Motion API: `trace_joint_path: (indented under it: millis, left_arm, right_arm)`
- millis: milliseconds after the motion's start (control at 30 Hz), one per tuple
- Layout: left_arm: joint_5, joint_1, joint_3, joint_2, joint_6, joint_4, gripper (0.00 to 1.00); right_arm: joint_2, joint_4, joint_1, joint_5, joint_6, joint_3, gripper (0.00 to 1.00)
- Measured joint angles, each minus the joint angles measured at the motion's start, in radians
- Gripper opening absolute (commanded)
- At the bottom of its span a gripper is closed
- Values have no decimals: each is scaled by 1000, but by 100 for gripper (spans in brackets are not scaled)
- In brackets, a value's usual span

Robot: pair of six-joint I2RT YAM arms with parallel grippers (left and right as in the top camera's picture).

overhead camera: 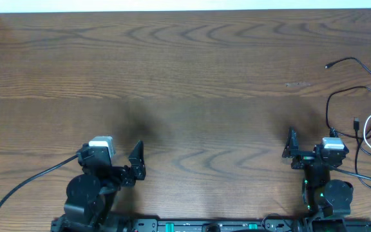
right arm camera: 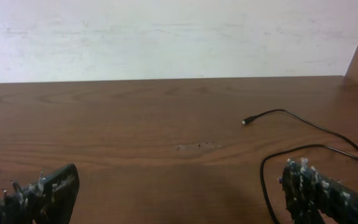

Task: Untangle cables

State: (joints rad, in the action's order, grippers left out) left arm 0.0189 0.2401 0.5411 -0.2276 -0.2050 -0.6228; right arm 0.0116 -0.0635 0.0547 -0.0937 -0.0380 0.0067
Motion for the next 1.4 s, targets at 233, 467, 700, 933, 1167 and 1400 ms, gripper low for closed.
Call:
trace_joint_path:
  millis: [233,467,700,933,1167,1400]
  left_arm:
    - [1,-17,-238,152,4,348,95]
    - [1,-58,-390,216,4,596,95]
    - [10,-111,-525,217,47,827,95]
    - [147,-151,-535,217,261,826,95]
    - [220,-173,-533,217,318,634,95]
    - [248,-173,-528,217,317,623,95]
  right_arm:
    - [0,0,0,0,0,0,99]
    - [0,0,0,0,0,0,99]
    - [0,0,0,0,0,0,99]
    - [0,0,0,0,0,0,99]
    - [0,1,0,0,0,0,99]
    - [0,0,0,0,0,0,99]
